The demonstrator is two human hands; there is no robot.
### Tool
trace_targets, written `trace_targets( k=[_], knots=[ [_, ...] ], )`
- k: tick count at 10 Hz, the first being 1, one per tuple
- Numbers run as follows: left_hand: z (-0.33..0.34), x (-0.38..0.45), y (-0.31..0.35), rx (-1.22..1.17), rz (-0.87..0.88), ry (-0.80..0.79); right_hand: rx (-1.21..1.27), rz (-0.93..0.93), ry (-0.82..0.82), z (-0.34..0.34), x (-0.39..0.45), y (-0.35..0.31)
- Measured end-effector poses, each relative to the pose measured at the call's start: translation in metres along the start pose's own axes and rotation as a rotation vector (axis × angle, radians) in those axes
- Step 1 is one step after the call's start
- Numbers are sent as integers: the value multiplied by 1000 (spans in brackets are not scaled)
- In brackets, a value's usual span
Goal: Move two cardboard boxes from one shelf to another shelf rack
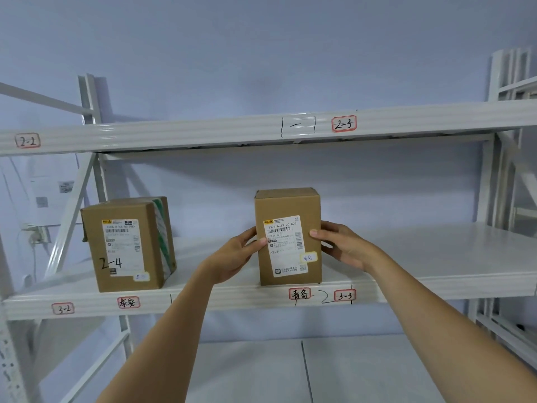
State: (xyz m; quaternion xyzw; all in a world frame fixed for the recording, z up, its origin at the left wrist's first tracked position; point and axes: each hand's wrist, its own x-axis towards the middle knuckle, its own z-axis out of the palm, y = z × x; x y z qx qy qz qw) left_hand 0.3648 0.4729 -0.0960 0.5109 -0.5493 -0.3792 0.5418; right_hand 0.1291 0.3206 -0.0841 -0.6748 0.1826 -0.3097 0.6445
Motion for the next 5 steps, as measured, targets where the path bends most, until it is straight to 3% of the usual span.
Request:
trace_targets(
  k=[2,5],
  knots=[
    [0,0,-8,22,31,-46,18,52,20,-3,3,9],
    [10,-16,-11,197,-14,29,-3,79,70,2,-8,14]
  ],
)
